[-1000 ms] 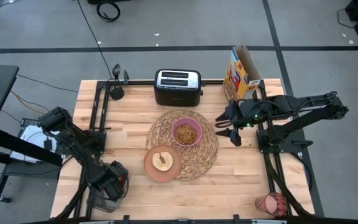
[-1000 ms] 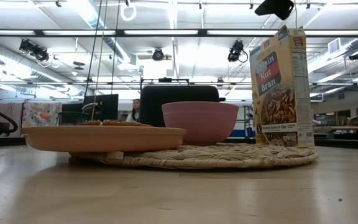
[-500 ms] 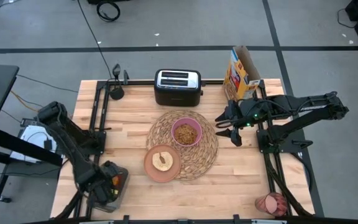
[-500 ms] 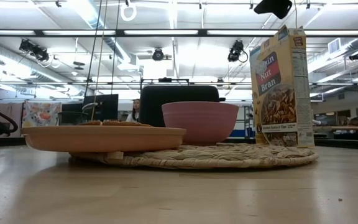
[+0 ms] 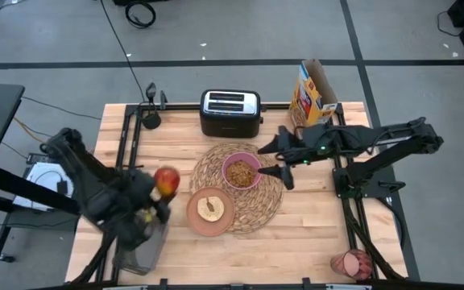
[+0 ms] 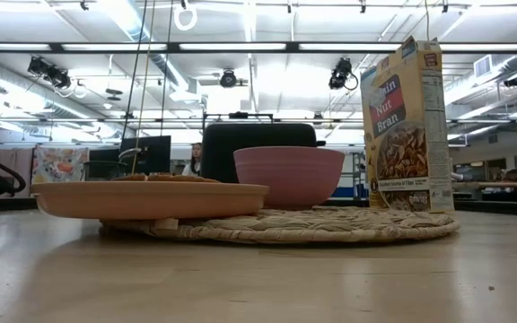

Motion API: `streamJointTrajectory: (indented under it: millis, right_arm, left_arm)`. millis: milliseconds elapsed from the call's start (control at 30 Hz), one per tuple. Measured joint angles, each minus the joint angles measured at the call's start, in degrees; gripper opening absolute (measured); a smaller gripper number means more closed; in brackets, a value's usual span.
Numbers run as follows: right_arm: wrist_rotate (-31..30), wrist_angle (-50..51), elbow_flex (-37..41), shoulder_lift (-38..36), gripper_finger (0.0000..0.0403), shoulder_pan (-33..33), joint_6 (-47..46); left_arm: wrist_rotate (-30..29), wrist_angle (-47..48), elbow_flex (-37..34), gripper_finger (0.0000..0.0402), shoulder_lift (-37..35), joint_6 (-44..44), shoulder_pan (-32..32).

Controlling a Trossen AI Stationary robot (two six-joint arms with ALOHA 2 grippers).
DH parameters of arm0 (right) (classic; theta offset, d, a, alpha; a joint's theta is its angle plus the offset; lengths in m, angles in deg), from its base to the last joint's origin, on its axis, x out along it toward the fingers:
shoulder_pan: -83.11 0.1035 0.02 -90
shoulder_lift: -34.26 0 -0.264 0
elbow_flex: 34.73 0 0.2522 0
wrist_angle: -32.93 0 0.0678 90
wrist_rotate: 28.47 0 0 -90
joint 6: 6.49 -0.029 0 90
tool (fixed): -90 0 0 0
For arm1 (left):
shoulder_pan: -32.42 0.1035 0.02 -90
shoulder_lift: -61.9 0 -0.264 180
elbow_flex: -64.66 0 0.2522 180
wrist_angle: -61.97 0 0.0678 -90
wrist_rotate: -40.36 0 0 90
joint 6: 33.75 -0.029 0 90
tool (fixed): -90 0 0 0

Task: Arrange a breakfast setting
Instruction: Put the apple on the brown placemat

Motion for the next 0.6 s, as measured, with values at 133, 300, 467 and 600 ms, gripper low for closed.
streamJointTrajectory:
  millis: [133, 300, 467, 600]
  right_arm:
    - [-0.16, 0.03, -6.27, 6.25, 0.0294, -0.04, 3.43]
    - [-5.09, -5.11, -10.55, 12.86, 0.0287, -1.43, 4.55]
    - [-7.73, -20.63, -11.21, 17.54, 0.0273, -3.09, 6.88]
    - [-7.67, -31.15, -11.27, 20.59, 0.0254, -4.36, 8.13]
  left_arm:
    - [-9.83, -5.32, -2.74, 0.0286, 0.08, -10.96, 9.43]
    - [-16.9, -15.46, -5.08, 0.0286, 0.09, -23.11, 18.59]
    - [-21.13, -27.14, -7.32, 0.0286, 0.09, -34.87, 23.02]
    - [-22.32, -31.0, -8.11, 0.0286, 0.09, -37.71, 24.83]
